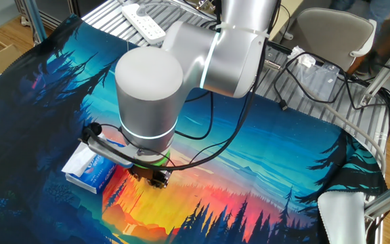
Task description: Stack the blocks in a vertical line of five
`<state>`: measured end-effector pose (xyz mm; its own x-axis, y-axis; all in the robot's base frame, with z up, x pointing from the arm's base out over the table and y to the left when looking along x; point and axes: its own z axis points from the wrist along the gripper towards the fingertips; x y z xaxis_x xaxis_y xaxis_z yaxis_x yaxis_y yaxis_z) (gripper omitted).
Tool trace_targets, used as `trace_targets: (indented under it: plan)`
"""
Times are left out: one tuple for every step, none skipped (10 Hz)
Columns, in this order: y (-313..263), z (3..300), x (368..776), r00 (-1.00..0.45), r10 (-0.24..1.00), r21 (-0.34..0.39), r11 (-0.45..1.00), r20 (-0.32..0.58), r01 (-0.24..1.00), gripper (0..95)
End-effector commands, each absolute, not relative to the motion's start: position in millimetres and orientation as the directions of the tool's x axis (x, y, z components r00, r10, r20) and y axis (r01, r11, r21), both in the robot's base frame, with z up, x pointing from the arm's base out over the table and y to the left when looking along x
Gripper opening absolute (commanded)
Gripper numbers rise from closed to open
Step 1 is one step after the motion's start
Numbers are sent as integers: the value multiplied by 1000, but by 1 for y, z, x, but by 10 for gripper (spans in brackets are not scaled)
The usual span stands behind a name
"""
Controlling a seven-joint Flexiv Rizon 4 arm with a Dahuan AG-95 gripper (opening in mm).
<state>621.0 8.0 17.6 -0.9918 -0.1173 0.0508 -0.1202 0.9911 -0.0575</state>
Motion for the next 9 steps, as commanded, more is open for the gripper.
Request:
trace_targets:
  plan:
    - [8, 17, 621, -991, -126, -59, 990, 46, -129, 0]
    - [8, 17, 621, -991, -129, -60, 990, 40, -131, 0]
    - [8, 17, 621, -991, -129, -61, 989, 39, -131, 0]
    - [8, 18, 621, -991, -129, -62, 989, 38, -131, 0]
    - [8, 18, 621, -991, -129, -62, 989, 36, -131, 0]
    - [8, 18, 622, -991, -129, -63, 989, 34, -131, 0]
    - [8, 19, 623, -991, -128, -64, 989, 33, -130, 0]
    - [8, 20, 625, -991, -127, -65, 990, 33, -129, 0]
    - [7, 22, 627, -991, -127, -66, 989, 34, -129, 0]
